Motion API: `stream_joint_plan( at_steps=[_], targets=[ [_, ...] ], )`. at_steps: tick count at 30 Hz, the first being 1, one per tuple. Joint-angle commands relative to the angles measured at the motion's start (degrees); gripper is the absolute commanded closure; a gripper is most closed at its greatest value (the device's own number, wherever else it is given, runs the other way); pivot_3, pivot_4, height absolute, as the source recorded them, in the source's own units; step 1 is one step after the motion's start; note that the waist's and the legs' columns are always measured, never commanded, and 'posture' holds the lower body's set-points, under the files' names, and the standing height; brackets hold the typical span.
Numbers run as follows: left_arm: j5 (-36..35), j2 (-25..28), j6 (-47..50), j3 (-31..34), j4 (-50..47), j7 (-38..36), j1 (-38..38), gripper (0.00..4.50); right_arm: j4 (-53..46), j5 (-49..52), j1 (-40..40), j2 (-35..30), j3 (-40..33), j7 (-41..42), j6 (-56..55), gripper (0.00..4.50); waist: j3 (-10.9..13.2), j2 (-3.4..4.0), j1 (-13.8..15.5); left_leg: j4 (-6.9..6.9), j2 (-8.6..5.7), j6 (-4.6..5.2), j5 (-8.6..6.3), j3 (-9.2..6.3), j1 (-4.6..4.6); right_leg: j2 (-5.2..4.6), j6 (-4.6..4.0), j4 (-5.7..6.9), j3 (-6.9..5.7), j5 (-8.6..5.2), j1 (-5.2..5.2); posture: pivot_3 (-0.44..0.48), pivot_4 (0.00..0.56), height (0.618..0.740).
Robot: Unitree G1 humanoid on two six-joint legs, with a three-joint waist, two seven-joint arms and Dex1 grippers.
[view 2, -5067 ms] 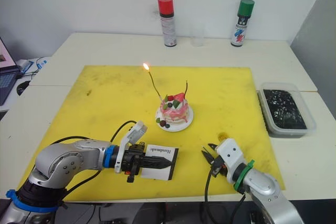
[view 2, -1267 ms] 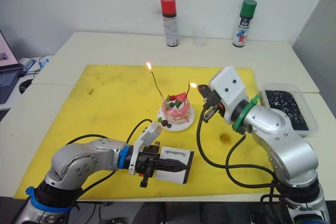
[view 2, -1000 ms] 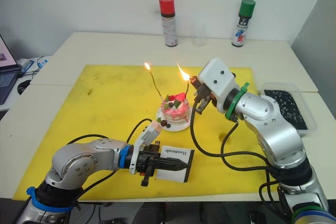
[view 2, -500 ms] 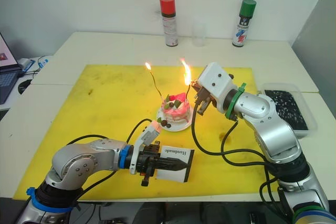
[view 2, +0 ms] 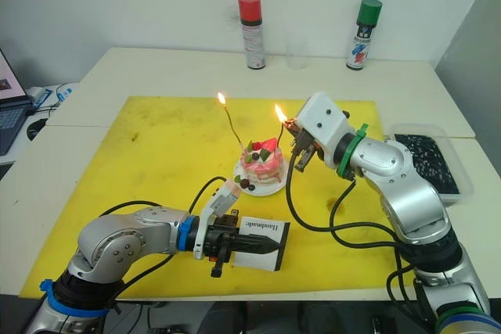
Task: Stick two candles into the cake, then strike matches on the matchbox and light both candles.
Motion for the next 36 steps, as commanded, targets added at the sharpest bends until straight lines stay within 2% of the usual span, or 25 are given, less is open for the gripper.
stream_joint_plan(
  at_steps=[1, 20, 24, 28, 36],
  targets=[
    [-0.39, -0.02, -0.81, 0.23, -0.76, -0.33, -0.05, 4.5, -3.0, 0.18, -1.26, -0.41, -2.08, -0.17, 0.19, 4.48, 0.0, 0.0, 0.0, 0.0, 0.0, 0.0, 0.0, 0.0, 0.0, 0.0, 0.0, 0.0, 0.0, 0.0, 0.0, 0.0, 0.15, 0.74],
    [-0.04, -0.13, -1.07, -0.14, -0.61, -0.53, -0.1, 4.5, -3.4, 0.13, -0.36, -0.98, -2.32, 0.98, 1.03, 4.48, 0.0, 0.0, -0.01, 0.0, 0.0, 0.0, 0.0, 0.01, 0.0, 0.0, 0.0, -0.01, 0.0, -0.01, -0.01, 0.0, 0.15, 0.74],
    [-0.13, -0.06, -0.98, -0.18, -0.74, -0.53, 0.37, 4.5, -4.12, 1.64, 1.04, -1.63, -8.46, -0.45, 3.35, 4.48, 0.0, 0.0, 0.04, -0.01, 0.0, 0.0, 0.0, 0.01, 0.0, 0.0, 0.01, -0.01, 0.0, -0.01, -0.01, 0.0, 0.15, 0.74],
    [0.43, -0.29, -1.22, -0.63, -0.62, -0.15, 1.16, 4.5, -5.54, 3.49, 6.65, -2.6, -18.09, -3.11, 8.87, 4.48, 0.0, 0.0, 0.31, -0.02, -0.02, 0.0, 0.0, -0.02, -0.02, -0.02, -0.01, -0.07, -0.03, 0.0, 0.03, 0.0, 0.15, 0.74],
    [1.1, -2.43, -1.36, -1.46, 0.2, 1.01, 1.53, 4.5, 0.41, 1.95, 17.28, 1.8, -38.0, -15.06, 11.85, 4.48, 0.0, 0.01, 0.15, -0.03, -0.02, 0.0, 0.0, 0.02, 0.0, -0.01, 0.02, -0.03, 0.02, -0.02, 0.02, 0.0, 0.15, 0.74]
  ],
)
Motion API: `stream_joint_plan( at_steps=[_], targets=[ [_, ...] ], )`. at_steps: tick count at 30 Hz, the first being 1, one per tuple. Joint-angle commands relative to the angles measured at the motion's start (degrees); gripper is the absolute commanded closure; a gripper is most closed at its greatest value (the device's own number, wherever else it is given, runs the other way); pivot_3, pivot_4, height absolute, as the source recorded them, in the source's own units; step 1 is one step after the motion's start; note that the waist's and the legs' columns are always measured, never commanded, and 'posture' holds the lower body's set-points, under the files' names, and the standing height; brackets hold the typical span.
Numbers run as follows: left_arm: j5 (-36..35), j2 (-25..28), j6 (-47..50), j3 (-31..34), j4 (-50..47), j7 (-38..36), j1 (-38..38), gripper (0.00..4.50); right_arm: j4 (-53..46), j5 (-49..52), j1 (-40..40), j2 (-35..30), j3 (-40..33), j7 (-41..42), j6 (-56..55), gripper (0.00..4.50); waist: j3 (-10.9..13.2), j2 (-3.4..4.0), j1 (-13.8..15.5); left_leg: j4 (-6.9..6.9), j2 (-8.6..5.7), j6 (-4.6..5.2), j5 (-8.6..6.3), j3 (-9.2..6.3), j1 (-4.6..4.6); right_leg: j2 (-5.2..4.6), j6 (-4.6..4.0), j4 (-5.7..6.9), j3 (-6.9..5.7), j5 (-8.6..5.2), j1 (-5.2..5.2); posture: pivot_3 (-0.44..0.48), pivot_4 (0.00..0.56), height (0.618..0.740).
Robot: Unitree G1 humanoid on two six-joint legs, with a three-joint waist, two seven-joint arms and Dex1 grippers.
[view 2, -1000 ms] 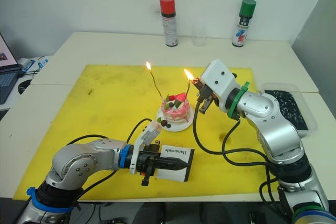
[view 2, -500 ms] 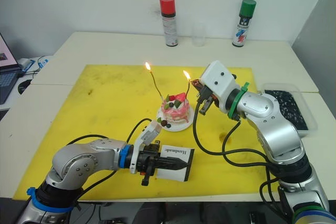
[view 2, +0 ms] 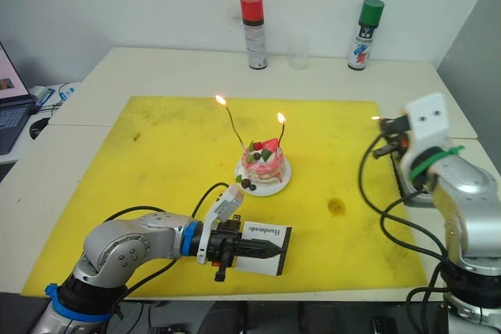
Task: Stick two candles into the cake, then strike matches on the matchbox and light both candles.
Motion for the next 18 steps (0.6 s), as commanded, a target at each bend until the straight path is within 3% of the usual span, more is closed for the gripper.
stream_joint_plan(
  at_steps=[1, 9, 13, 18],
  targets=[
    [-0.03, -1.04, -1.03, -0.41, -0.22, 0.16, -0.07, 4.5, 3.87, -1.12, 1.82, 2.56, -8.46, -6.52, 0.12, 4.48, 0.0, 0.0, -0.06, 0.0, -0.01, 0.0, 0.0, 0.02, 0.0, 0.0, 0.01, -0.01, 0.02, 0.0, -0.01, 0.0, 0.15, 0.74],
    [0.89, -2.46, -1.44, -0.48, 0.5, 0.87, -0.01, 4.5, 14.48, 0.9, -2.65, 8.12, -16.61, -15.79, 4.88, 4.48, -0.03, 0.23, -0.56, -0.01, -0.01, 0.0, 0.0, 0.08, 0.03, 0.02, 0.01, 0.04, 0.09, 0.02, -0.04, 0.0, 0.15, 0.74],
    [0.95, -2.89, -1.23, -0.03, 0.62, 1.94, 0.35, 4.5, 14.54, 2.87, -3.89, 9.57, -18.51, -17.66, 5.04, 3.54, -0.03, 0.24, -0.36, -0.03, -0.03, 0.0, 0.0, 0.07, 0.01, 0.02, 0.01, 0.01, 0.08, 0.02, -0.02, 0.0, 0.15, 0.74],
    [0.21, -2.6, -0.17, 0.58, 0.91, 2.62, 0.64, 4.5, 11.48, 5.32, -3.59, 10.44, -20.36, -19.43, 6.61, 1.67, -0.03, 0.26, -0.32, -0.06, -0.03, 0.01, 0.0, 0.07, 0.01, 0.02, 0.02, 0.0, 0.07, 0.01, -0.03, 0.0, 0.15, 0.74]
  ],
)
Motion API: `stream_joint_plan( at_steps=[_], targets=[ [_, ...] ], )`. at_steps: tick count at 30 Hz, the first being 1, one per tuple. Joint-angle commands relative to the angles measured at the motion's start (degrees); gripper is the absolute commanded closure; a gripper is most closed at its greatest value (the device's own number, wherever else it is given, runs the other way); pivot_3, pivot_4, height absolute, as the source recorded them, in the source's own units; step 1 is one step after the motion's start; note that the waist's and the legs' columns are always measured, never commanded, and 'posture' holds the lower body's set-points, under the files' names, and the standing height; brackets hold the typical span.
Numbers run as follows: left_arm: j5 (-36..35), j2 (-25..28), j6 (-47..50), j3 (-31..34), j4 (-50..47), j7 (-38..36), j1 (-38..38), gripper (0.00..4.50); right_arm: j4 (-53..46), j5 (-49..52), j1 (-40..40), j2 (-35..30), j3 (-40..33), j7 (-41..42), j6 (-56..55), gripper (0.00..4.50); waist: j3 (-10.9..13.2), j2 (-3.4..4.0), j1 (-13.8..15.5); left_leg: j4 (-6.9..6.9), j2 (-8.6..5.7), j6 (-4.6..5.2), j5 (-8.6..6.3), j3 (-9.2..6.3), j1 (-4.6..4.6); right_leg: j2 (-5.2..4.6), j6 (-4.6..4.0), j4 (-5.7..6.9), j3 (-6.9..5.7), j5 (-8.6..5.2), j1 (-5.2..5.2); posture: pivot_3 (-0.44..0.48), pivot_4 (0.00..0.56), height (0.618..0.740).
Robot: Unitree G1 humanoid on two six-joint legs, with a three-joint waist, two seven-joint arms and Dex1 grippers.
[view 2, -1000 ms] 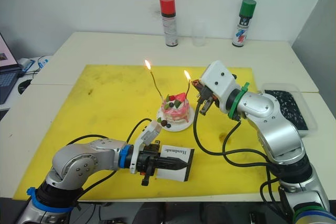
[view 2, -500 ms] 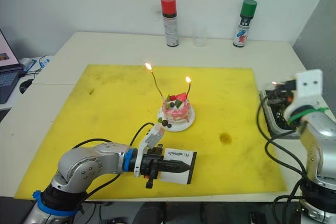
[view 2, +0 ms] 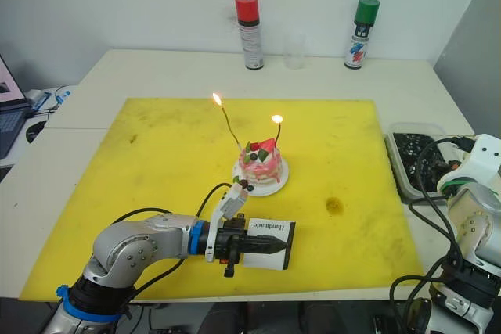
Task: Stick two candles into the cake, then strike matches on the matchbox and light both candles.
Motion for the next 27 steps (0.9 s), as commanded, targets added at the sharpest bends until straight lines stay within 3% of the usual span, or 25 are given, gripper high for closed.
stream_joint_plan(
  at_steps=[1, 4, 5, 10, 17, 22, 27],
  targets=[
    [-1.09, 0.02, 0.67, 0.84, -0.3, 0.24, -0.01, 4.5, -4.78, 2.54, -0.6, 0.16, -2.95, -1.39, 1.11, 1.29, 0.0, 0.01, -0.01, 0.0, 0.0, 0.0, 0.0, 0.0, 0.0, 0.0, 0.0, 0.0, 0.0, 0.0, 0.0, 0.0, 0.15, 0.74],
    [-1.72, -0.29, 1.84, 1.62, 0.48, 0.94, -0.59, 4.5, -6.58, 4.42, -0.32, 0.86, -4.01, -1.79, 2.28, 0.21, 0.0, 0.02, -0.01, 0.0, 0.0, 0.0, 0.0, 0.0, 0.0, 0.0, 0.01, 0.0, 0.0, -0.01, 0.0, 0.0, 0.15, 0.74],
    [-1.95, -0.31, 2.29, 1.82, 0.61, 1.11, -0.7, 4.5, -7.17, 4.93, -0.03, 0.81, -4.04, -1.56, 2.27, 0.04, 0.0, 0.03, -0.01, 0.0, 0.0, 0.0, 0.0, -0.01, 0.0, 0.0, 0.02, 0.0, -0.01, -0.01, 0.0, 0.0, 0.15, 0.74],
    [-2.02, -0.73, 5.17, 2.73, 1.48, 4.19, -1.55, 4.5, -13.78, 9.53, 3.14, -2.54, -0.98, 4.89, 1.58, 0.04, 0.0, 0.07, 0.02, 0.0, 0.01, 0.0, 0.0, -0.01, 0.0, 0.0, 0.21, 0.0, 0.0, -0.12, 0.0, 0.0, 0.15, 0.74],
    [-4.39, -1.61, 15.33, 6.67, 3.39, 11.24, -4.12, 4.5, -28.82, 21.1, 16.64, -24.69, 12.57, 37.22, -4.57, 0.04, 0.09, 0.22, -0.14, -0.04, 0.03, 0.01, -0.01, -0.1, 0.02, 0.06, 0.24, -0.05, -0.06, -0.17, 0.04, 0.0, 0.15, 0.74],
    [-2.76, 0.6, 15.5, 4.64, 3.97, 10.66, -5.58, 3.07, -30.11, 20.63, 20.95, -37.0, 18.28, 50.34, -11.45, 0.0, 0.12, 0.14, -0.1, 0.03, 0.0, 0.0, 0.0, -0.11, 0.06, 0.04, 0.28, -0.05, -0.07, -0.14, 0.11, 0.0, 0.15, 0.74],
    [-1.38, 3.69, 14.55, 3.19, 3.0, 9.44, -6.33, 1.46, -29.79, 22.02, 20.65, -41.74, 21.7, 56.0, -14.19, 0.0, 0.14, 0.08, -0.05, 0.09, -0.04, 0.0, 0.0, -0.1, 0.06, -0.02, 0.32, -0.07, -0.06, -0.12, 0.11, 0.0, 0.15, 0.74]
  ],
)
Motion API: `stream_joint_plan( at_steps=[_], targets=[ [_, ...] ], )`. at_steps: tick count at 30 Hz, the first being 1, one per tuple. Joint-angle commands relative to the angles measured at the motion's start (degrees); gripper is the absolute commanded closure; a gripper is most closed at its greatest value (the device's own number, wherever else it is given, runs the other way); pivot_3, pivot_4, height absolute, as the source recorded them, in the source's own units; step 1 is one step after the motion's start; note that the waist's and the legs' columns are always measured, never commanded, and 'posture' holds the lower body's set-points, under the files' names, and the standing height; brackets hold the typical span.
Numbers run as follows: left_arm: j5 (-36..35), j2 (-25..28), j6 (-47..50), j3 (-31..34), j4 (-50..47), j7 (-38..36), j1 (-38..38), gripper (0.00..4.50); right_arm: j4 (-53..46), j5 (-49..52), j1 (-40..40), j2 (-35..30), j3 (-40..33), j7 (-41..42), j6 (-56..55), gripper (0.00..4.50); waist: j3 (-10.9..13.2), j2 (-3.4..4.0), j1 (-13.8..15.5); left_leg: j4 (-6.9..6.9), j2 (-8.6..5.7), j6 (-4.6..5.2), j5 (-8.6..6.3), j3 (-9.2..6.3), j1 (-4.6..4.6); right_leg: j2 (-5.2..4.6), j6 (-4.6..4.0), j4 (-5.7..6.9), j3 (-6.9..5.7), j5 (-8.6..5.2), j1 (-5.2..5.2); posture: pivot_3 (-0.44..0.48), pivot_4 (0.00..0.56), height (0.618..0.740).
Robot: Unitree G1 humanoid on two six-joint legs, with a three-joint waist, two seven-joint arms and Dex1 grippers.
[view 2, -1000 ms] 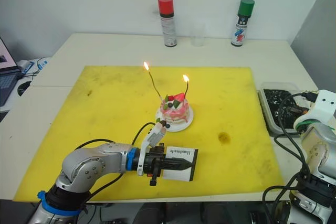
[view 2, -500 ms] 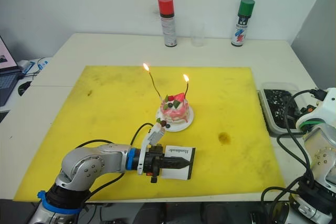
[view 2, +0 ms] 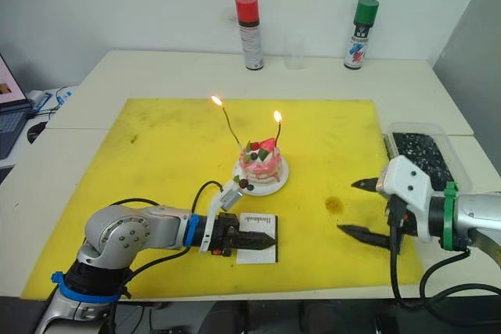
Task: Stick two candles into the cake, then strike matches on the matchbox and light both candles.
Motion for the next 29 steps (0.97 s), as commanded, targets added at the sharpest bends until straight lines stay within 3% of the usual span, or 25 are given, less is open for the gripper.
stream_joint_plan(
  at_steps=[1, 5, 9, 12, 14, 17, 20, 23, 29],
  targets=[
    [1.08, 2.29, -0.17, 0.18, -1.49, -0.34, -0.45, 1.2, -0.45, 0.58, -0.73, -1.77, 0.97, 3.05, -2.78, 0.0, -0.01, -0.01, 0.0, 0.0, 0.01, 0.0, 0.0, -0.01, 0.0, 0.0, 0.0, 0.0, 0.0, 0.0, 0.0, 0.0, 0.15, 0.74],
    [-0.26, 5.1, -0.21, 2.29, -5.31, -1.65, -0.75, 0.04, 0.39, 0.83, -1.97, -2.33, 1.54, 3.65, -3.74, 0.0, 0.01, -0.03, -0.03, -0.01, 0.04, 0.0, 0.0, -0.02, 0.0, 0.02, -0.01, 0.01, -0.01, -0.01, -0.01, 0.0, 0.15, 0.74],
    [-2.69, 11.0, -0.63, 6.6, -10.53, -3.92, -0.39, 0.04, 1.29, 1.42, -3.8, -2.89, 1.15, 4.43, -4.48, 0.0, 0.04, -0.08, 0.01, -0.02, 0.07, -0.01, 0.0, -0.03, 0.0, 0.03, -0.03, 0.04, -0.02, -0.01, -0.06, 0.0, 0.15, 0.74],
    [-1.15, 18.75, -5.64, 10.24, -14.4, -8.51, 1.98, 0.04, 2.66, 2.35, -5.87, -3.05, 0.15, 4.9, -5.15, 0.0, 0.1, -0.14, 0.05, -0.05, 0.06, -0.01, 0.0, 0.05, -0.04, 0.0, -0.08, -0.02, 0.01, -0.04, -0.1, 0.0, 0.15, 0.74],
    [2.12, 22.95, -13.45, 13.59, -15.97, -13.3, 5.23, 0.04, 4.69, 2.78, -8.63, -1.81, -0.28, 4.59, -6.62, 0.0, 0.12, -0.16, 0.14, -0.07, 0.05, -0.01, -0.01, 0.1, -0.04, -0.06, -0.11, -0.05, 0.01, -0.06, -0.11, 0.0, 0.15, 0.74],
    [7.51, 26.35, -21.79, 18.23, -15.2, -14.35, 8.87, 0.04, 7.95, 2.43, -11.34, -1.61, -0.11, 5.35, -8.37, 0.0, 0.13, -0.17, 0.23, -0.13, 0.05, -0.02, -0.01, 0.12, -0.05, -0.1, -0.17, -0.06, 0.0, -0.09, -0.13, 0.0, 0.15, 0.74],
    [15.02, 30.28, -32.53, 22.22, -9.43, -18.02, 12.18, 0.04, 11.95, 1.15, -13.32, -3.37, 0.16, 8.13, -10.76, 0.0, 0.14, -0.16, 0.35, -0.14, 0.08, -0.02, -0.01, 0.05, -0.04, -0.09, -0.23, -0.06, -0.06, -0.12, -0.13, 0.0, 0.15, 0.74],
    [18.26, 31.57, -38.29, 25.5, -3.66, -19.43, 13.03, 0.04, 15.99, 0.14, -14.99, -6.01, 0.49, 11.11, -11.68, 0.0, 0.19, -0.08, 0.38, -0.13, 0.08, -0.01, -0.01, 0.12, -0.04, -0.11, -0.51, -0.04, -0.04, -0.28, -0.17, 0.0, 0.15, 0.74],
    [18.49, 31.65, -40.27, 30.26, -2.28, -21.91, 16.92, 0.04, 22.37, -2.05, -20.64, -7.48, 3.33, 14.02, -15.22, 0.0, 0.2, -0.07, 0.2, -0.15, 0.14, 0.03, -0.04, 0.35, -0.04, -0.31, -0.35, -0.05, -0.01, -0.2, -0.2, 0.0, 0.15, 0.74]
  ],
)
